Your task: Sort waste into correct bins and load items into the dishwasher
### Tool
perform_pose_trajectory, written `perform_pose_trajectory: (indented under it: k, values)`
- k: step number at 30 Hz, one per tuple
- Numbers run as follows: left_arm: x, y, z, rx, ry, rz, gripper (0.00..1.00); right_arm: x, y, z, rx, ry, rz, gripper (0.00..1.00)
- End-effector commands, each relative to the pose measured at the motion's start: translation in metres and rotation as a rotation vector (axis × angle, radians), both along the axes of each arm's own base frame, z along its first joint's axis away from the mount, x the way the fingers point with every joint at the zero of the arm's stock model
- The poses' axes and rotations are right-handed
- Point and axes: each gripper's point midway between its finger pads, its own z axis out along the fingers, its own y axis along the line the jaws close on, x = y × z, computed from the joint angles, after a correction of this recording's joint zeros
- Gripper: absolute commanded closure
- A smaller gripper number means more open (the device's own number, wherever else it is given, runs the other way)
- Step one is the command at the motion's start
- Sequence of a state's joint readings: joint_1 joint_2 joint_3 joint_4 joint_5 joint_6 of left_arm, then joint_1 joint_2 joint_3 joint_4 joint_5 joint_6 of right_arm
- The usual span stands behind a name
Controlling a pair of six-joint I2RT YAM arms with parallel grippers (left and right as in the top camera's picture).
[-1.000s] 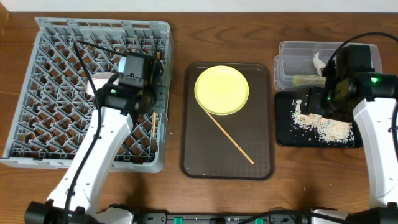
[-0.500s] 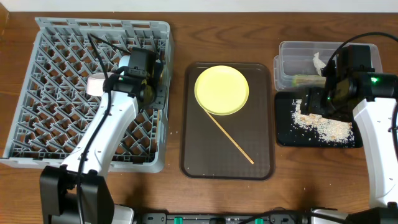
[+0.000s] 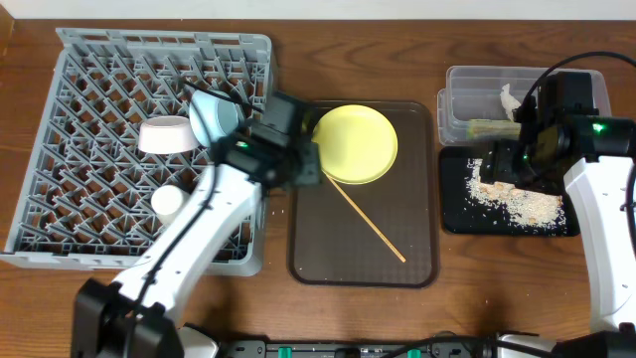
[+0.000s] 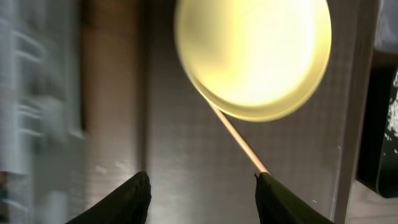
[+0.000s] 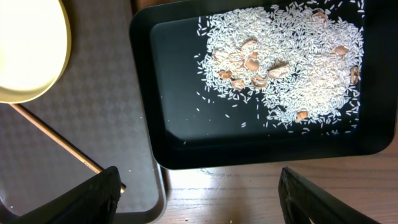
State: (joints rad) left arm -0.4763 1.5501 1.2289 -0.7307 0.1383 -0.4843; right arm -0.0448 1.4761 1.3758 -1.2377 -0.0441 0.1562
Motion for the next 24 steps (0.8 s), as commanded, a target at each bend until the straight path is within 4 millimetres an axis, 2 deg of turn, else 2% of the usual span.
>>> perform_pose_trajectory:
  k: [1,5,11,14,24]
  values:
    - [-0.010,-0.026,-0.027,0.018,0.071,0.094,0.44,0.002,-0.004,0.009,-0.011,-0.027,-0.009,0.21]
    - [-0.021,-0.058,-0.057,0.032,0.118,0.058,0.44,0.002,-0.004,0.008,-0.011,-0.027,-0.009,0.21]
    - [-0.039,-0.081,-0.102,0.082,0.199,0.042,0.42,0.002,-0.004,0.008,-0.011,-0.024,-0.009,0.21]
    - [-0.043,-0.091,-0.115,0.089,0.204,0.020,0.41,0.002,-0.004,0.008,-0.011,-0.024,-0.009,0.21]
    - [-0.049,-0.091,-0.137,0.130,0.238,0.009,0.41,0.002,-0.004,0.008,-0.011,-0.024,-0.009,0.20]
